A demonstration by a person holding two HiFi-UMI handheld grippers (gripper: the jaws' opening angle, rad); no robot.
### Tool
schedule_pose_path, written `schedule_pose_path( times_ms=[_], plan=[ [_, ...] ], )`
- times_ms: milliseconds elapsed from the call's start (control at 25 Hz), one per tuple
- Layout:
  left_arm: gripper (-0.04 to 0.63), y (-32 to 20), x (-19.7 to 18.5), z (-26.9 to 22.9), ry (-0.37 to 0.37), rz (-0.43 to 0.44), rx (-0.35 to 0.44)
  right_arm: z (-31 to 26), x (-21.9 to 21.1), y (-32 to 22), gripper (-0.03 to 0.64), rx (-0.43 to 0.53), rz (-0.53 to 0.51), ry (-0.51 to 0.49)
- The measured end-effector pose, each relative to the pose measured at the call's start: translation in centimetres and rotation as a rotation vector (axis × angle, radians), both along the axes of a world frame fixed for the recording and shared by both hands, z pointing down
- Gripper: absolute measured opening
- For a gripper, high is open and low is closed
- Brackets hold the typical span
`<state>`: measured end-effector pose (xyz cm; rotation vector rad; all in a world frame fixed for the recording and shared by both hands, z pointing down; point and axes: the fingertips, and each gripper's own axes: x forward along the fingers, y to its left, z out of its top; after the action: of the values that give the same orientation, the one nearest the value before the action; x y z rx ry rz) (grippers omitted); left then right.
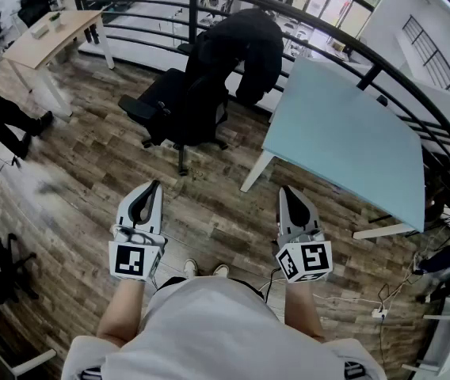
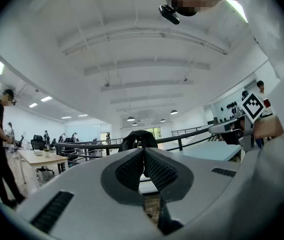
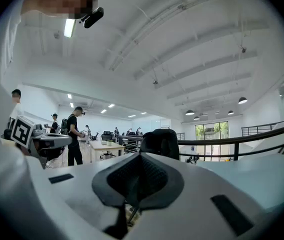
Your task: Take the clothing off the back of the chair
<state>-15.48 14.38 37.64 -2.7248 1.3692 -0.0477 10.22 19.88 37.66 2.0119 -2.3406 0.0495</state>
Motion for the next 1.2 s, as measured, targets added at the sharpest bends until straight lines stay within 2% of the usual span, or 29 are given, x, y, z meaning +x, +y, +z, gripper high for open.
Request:
schedule_pose_path(
  times_ms=[240, 440, 760, 960, 1200],
  plan=[
    [0.028, 0.2, 0.1, 0.0, 0.0, -0.005, -0.007, 0.0, 0.0, 0.1, 0.018, -0.002, -0.012, -0.002],
    [0.028, 0.4, 1.0, 0.2, -0.006, -0.011, -0.006, 0.4, 0.8, 0.4, 0.018, 0.003, -0.049, -0.078],
    [0.028, 0.1, 2.7, 1.8, -0.031, -0.039, -0.025, 2.8, 3.2, 0.7, 0.019, -0.026, -0.056, -0.081],
    [0.028, -2.4, 4.6, 2.4, -0.042, -0.028, -0.037, 5.1, 5.1, -1.1, 0.02, -0.077, -0.05, -0.09],
    [0.028, -9.9, 6.8, 3.8, -0.019, 0.005, -0.061, 5.8, 6.0, -8.4, 0.02, -0.095, -0.045, -0.076]
  ],
)
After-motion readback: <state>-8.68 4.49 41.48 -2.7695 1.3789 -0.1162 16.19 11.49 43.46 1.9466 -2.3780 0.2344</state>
